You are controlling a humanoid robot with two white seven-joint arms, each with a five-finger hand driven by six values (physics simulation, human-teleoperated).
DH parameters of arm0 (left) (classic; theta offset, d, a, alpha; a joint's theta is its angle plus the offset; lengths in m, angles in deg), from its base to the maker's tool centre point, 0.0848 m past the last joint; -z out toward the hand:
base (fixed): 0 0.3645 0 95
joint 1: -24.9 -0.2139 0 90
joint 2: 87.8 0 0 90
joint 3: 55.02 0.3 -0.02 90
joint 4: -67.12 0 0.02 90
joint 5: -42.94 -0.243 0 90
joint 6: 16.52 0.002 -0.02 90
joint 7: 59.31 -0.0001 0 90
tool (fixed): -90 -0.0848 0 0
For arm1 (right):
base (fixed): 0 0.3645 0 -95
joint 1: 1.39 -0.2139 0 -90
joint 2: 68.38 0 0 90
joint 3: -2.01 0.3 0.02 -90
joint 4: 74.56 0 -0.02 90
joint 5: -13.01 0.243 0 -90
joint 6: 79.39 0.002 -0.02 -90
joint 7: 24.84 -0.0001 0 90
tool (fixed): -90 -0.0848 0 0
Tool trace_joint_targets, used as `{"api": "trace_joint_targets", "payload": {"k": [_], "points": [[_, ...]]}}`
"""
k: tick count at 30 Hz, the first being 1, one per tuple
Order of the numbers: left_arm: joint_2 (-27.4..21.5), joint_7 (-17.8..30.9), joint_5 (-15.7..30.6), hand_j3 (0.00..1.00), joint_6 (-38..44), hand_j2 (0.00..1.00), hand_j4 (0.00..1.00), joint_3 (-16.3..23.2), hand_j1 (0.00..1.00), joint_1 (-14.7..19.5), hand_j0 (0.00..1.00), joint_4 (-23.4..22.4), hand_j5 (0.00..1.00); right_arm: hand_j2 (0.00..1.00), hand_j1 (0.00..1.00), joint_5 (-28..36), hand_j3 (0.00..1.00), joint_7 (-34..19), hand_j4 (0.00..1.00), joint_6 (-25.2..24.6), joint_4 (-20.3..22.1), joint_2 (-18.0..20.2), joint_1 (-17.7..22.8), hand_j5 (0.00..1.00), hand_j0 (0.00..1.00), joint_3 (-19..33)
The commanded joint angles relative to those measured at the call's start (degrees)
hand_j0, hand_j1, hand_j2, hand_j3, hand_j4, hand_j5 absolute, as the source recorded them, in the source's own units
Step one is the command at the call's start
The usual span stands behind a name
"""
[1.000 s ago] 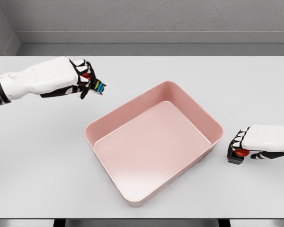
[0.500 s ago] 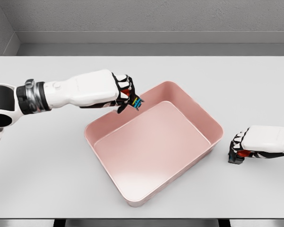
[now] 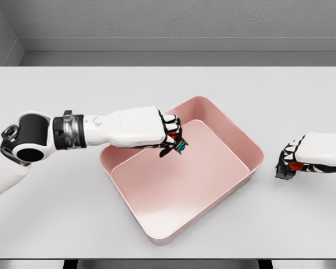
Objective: Put the industrial switch in the basket with both arms
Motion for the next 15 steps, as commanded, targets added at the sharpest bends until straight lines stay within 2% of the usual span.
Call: {"api": "trace_joint_targets", "payload": {"k": [1,4,8,15], "points": [[0.1,0.0,-1.1,0.23,0.1,0.23,0.23,0.6,0.23,0.0,0.23,0.1,0.23,0.51,0.51,0.9,0.51,0.0,0.51,-0.1,0.0,0.2,0.0,0.51,0.51,1.6],[0.1,0.1,-1.6,0.32,0.1,0.32,0.32,0.3,0.32,0.0,0.32,0.0,0.32,0.51,0.51,1.0,0.51,0.0,0.51,-0.1,0.0,0.2,-0.4,0.51,0.51,2.8],[0.1,1.0,-1.6,0.37,0.1,0.37,0.37,0.3,0.37,1.2,0.37,-0.1,0.37,0.52,0.52,2.1,0.52,0.0,0.52,-0.1,0.0,0.0,-1.5,0.52,0.52,4.6],[1.6,1.0,-7.0,0.51,0.1,0.51,0.51,0.0,0.51,3.0,0.51,-0.3,0.51,0.51,0.51,2.2,0.51,0.0,0.51,-0.1,0.0,-1.6,-3.4,0.51,0.51,4.9]]}}
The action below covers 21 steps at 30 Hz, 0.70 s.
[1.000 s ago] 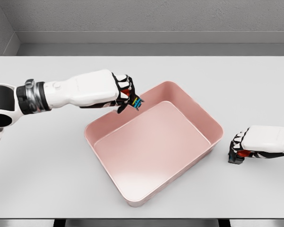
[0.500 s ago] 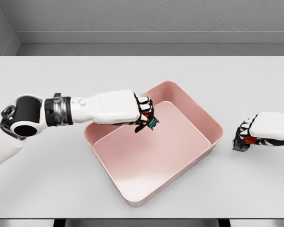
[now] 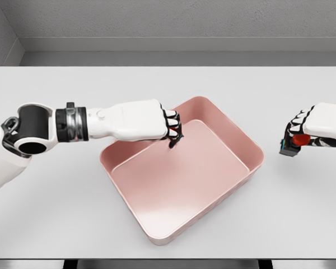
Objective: Put the industrial switch in the basket with both arms
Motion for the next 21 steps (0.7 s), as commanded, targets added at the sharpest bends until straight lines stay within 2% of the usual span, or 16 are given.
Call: {"api": "trace_joint_targets", "payload": {"k": [1,5,8,10,14,21], "points": [[0.9,0.0,-1.6,0.53,0.2,0.53,0.53,-0.1,0.53,0.0,0.53,-0.2,0.53,0.51,0.51,0.4,0.51,0.0,0.51,-0.1,0.0,-1.1,-0.3,0.51,0.51,0.1],[2.9,0.0,-3.5,0.61,0.2,0.61,0.61,-0.1,0.61,1.2,0.61,-0.4,0.61,0.51,0.51,0.5,0.51,0.0,0.51,-0.1,0.0,-1.8,-2.1,0.51,0.51,0.1],[4.5,0.0,-4.5,0.63,0.2,0.63,0.63,-0.1,0.63,2.1,0.63,-0.6,0.63,0.51,0.51,1.5,0.51,0.0,0.51,-0.1,0.0,-1.8,-3.7,0.51,0.51,0.1],[8.6,0.0,-7.4,0.63,0.2,0.63,0.63,0.3,0.63,2.5,0.63,-0.7,0.63,0.51,0.51,1.6,0.51,0.0,0.51,-0.1,0.0,-1.8,-4.0,0.51,0.51,0.1],[9.4,0.0,-8.4,0.69,0.2,0.69,0.69,0.5,0.69,2.3,0.69,-0.7,0.69,0.51,0.51,2.5,0.51,0.0,0.51,-0.1,0.0,-5.4,-5.6,0.51,0.51,0.1],[11.7,0.0,-13.3,0.85,0.2,0.85,0.85,0.5,0.85,1.8,0.85,-0.7,0.85,0.53,0.53,2.5,0.53,0.0,0.53,-0.1,0.0,-6.8,-7.1,0.53,0.53,0.1]]}}
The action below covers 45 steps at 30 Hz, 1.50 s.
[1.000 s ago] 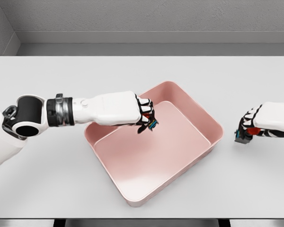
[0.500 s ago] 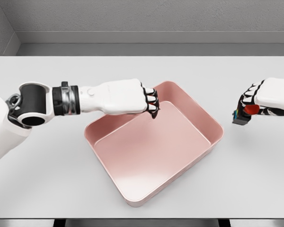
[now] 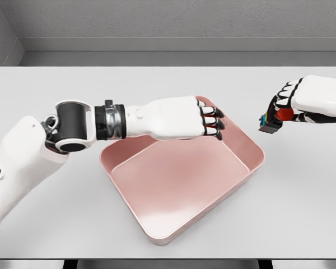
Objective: Put the industrial switch in the basket with both arms
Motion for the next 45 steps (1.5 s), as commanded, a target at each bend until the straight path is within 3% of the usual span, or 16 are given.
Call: {"api": "trace_joint_targets", "payload": {"k": [1,3,14,24,30,35,37,39,45], "points": [[0.5,0.0,-1.7,0.85,0.1,0.85,0.85,0.0,0.85,0.0,0.85,0.0,0.85,0.53,0.53,0.4,0.53,0.0,0.53,-0.2,0.1,-0.5,0.0,0.53,0.53,0.0],[0.3,0.0,-2.8,1.00,0.1,1.00,1.00,0.0,1.00,-0.5,1.00,0.0,1.00,0.53,0.53,0.4,0.53,0.0,0.53,-0.2,0.1,-0.6,0.1,0.53,0.53,0.0],[-0.1,0.0,-2.7,1.00,0.1,1.00,1.00,0.0,1.00,-0.6,1.00,0.2,1.00,0.53,0.53,1.1,0.53,0.0,0.53,-0.2,0.1,-2.4,-0.2,0.53,0.53,0.0],[-3.9,-0.1,-2.6,1.00,0.1,1.00,1.00,-0.1,1.00,-1.7,1.00,0.5,1.00,0.53,0.53,1.6,0.53,0.0,0.53,-0.2,0.1,-2.4,-1.8,0.53,0.53,0.0],[-4.1,0.0,-2.9,1.00,0.1,1.00,1.00,1.3,1.00,-1.2,1.00,0.7,1.00,0.53,0.53,1.6,0.53,0.0,0.53,-0.2,0.1,-5.4,-1.9,0.53,0.53,-1.6],[-4.5,0.0,-2.8,1.00,0.1,1.00,1.00,1.2,1.00,-1.1,1.00,0.7,1.00,0.53,0.53,1.6,0.53,2.1,0.53,-0.2,0.1,-5.8,-3.1,0.53,0.53,-2.0],[-4.7,-0.1,-2.4,1.00,0.1,1.00,1.00,0.3,1.00,-1.2,1.00,0.7,1.00,0.53,0.53,1.6,0.53,2.2,0.53,-0.2,0.1,-5.9,-3.2,0.53,0.53,-2.0],[-4.8,-0.1,-1.5,1.00,0.1,1.00,1.00,-3.7,1.00,-1.5,1.00,0.6,1.00,0.53,0.53,1.6,0.53,2.5,0.53,-0.2,0.1,-7.9,-4.0,0.53,0.53,-4.1],[-7.0,-0.4,2.2,1.00,0.1,1.00,1.00,-7.0,1.00,-1.6,1.00,0.7,1.00,0.53,0.53,1.6,0.53,2.5,0.53,-0.2,0.1,-11.1,-5.9,0.53,0.53,-8.6]]}}
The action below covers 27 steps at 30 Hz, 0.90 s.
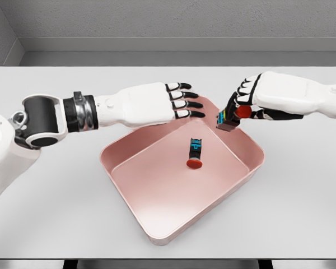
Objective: Put the industrial switch in the basket with both arms
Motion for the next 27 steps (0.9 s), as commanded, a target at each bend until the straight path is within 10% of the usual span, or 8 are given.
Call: {"api": "trace_joint_targets", "payload": {"k": [1,6,9,18,27], "points": [[-2.5,-0.2,3.6,1.00,0.1,1.00,1.00,-1.7,1.00,0.0,1.00,0.1,1.00,0.53,0.53,0.4,0.53,0.1,0.53,-0.2,0.0,-1.2,0.0,0.53,0.53,-1.7],[-8.5,-0.2,9.3,1.00,0.1,1.00,1.00,-2.3,1.00,0.0,1.00,0.3,1.00,0.54,0.54,0.4,0.54,0.1,0.54,-0.2,0.0,-3.8,-1.3,0.54,0.54,-5.7],[-14.3,-0.3,13.1,1.00,0.1,1.00,1.00,-4.0,1.00,-0.1,1.00,0.3,1.00,1.00,1.00,0.4,1.00,0.1,1.00,-0.2,-0.1,-3.6,-1.3,1.00,1.00,-5.8],[-27.2,-0.6,18.4,1.00,0.1,1.00,1.00,-4.2,1.00,-3.2,1.00,0.2,1.00,1.00,1.00,0.4,1.00,0.1,1.00,-0.2,-0.1,-3.3,-1.2,1.00,1.00,-5.8],[-28.0,-0.6,18.3,1.00,0.1,1.00,1.00,-5.6,1.00,-7.0,1.00,0.2,1.00,1.00,1.00,0.7,1.00,0.1,1.00,-0.2,-0.1,0.4,-1.3,1.00,1.00,-2.4]]}}
